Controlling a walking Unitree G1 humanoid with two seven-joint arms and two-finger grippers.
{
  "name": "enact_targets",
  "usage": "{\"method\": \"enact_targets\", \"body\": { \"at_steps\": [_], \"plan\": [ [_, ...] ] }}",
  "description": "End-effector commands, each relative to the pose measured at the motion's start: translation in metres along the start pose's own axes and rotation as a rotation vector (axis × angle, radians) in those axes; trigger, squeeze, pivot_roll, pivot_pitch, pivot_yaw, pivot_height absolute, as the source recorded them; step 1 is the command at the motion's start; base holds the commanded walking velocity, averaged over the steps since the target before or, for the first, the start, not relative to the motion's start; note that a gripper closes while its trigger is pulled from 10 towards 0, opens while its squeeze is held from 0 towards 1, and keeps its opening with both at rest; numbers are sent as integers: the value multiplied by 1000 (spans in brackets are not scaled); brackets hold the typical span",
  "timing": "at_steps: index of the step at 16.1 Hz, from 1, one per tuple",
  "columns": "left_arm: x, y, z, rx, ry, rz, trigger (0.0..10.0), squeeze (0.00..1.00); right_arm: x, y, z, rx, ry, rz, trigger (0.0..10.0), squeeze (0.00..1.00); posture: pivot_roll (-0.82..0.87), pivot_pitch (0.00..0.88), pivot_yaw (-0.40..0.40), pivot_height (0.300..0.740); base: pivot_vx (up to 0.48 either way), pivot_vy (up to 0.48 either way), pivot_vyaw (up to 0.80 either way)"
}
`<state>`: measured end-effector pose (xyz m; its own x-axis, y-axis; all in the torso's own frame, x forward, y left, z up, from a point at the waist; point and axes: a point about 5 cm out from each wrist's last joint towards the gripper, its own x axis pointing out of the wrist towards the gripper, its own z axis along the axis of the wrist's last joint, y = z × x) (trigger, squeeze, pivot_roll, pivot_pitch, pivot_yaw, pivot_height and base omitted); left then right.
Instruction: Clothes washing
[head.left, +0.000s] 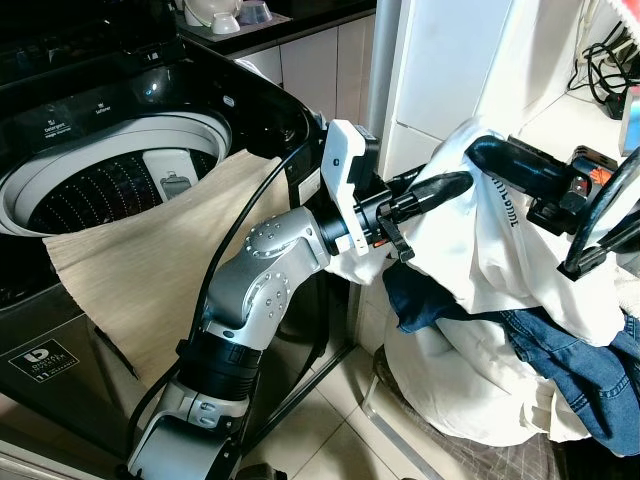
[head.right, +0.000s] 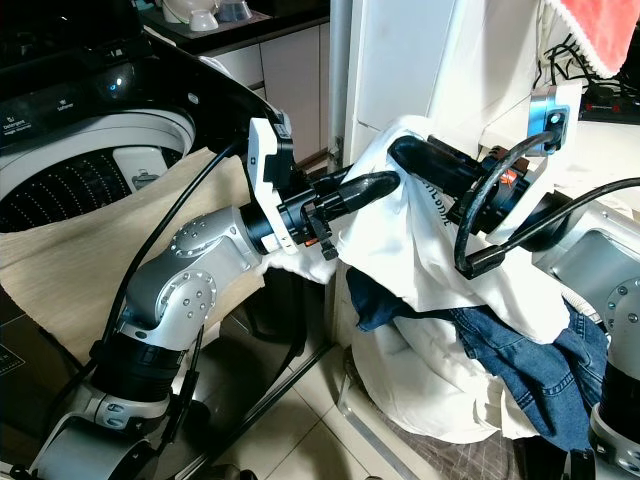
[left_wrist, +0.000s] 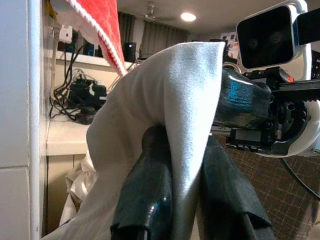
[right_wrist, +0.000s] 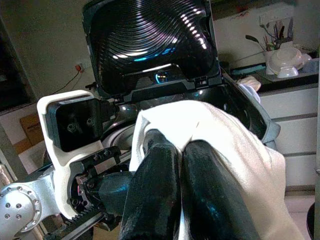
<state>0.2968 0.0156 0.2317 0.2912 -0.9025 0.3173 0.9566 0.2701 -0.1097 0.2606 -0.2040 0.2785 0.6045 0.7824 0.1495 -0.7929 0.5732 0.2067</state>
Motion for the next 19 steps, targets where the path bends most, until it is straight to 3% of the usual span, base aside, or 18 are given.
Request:
{"method": "enact_targets", "body": {
  "at_steps": [1,5,6,7,10,12,14,15,16,17,18,19],
  "plan": [
    [0,1,4,19,-10,-7,0,0,-1,0,1,-16,5,-4,0,0,-127,0,59,740,0,0,0],
    [-2,5,4,18,-8,9,0,0,-1,-2,1,-26,10,-14,78,0,-125,0,60,740,0,0,0],
    [-3,6,4,21,-6,15,0,0,-1,-3,1,-30,12,-20,8392,420,-125,0,60,740,0,0,0],
    [-4,7,5,25,-10,24,0,0,-1,-4,1,-18,7,-27,10000,1000,-125,0,59,740,0,0,0],
    [-9,17,12,50,-37,78,0,0,-2,-4,3,2,-8,-25,10000,1000,-126,0,61,740,0,0,0],
    [-19,39,31,90,-87,187,0,0,-4,-4,4,8,0,-31,10000,1000,-126,0,61,740,0,0,0],
    [-25,48,44,124,-118,232,0,0,-4,-2,5,-6,-3,-27,10000,1000,-123,0,60,740,0,0,0],
    [-35,65,71,197,-170,316,0,0,-3,0,6,-51,12,-35,10000,0,-122,0,61,740,0,0,0],
    [-40,74,88,255,-190,365,0,0,-3,3,6,-64,11,-22,10000,0,-122,0,61,740,0,0,0],
    [-50,86,120,377,-212,451,0,0,-2,6,6,-77,7,-7,10000,0,-116,0,61,740,0,0,0],
    [-64,99,163,562,-231,600,0,0,-1,7,5,-80,5,-10,10000,0,-114,0,66,740,0,0,0],
    [-71,102,183,645,-247,671,0,0,-1,7,4,-83,5,-15,10000,0,-114,0,70,740,0,0,0]
  ]
}}
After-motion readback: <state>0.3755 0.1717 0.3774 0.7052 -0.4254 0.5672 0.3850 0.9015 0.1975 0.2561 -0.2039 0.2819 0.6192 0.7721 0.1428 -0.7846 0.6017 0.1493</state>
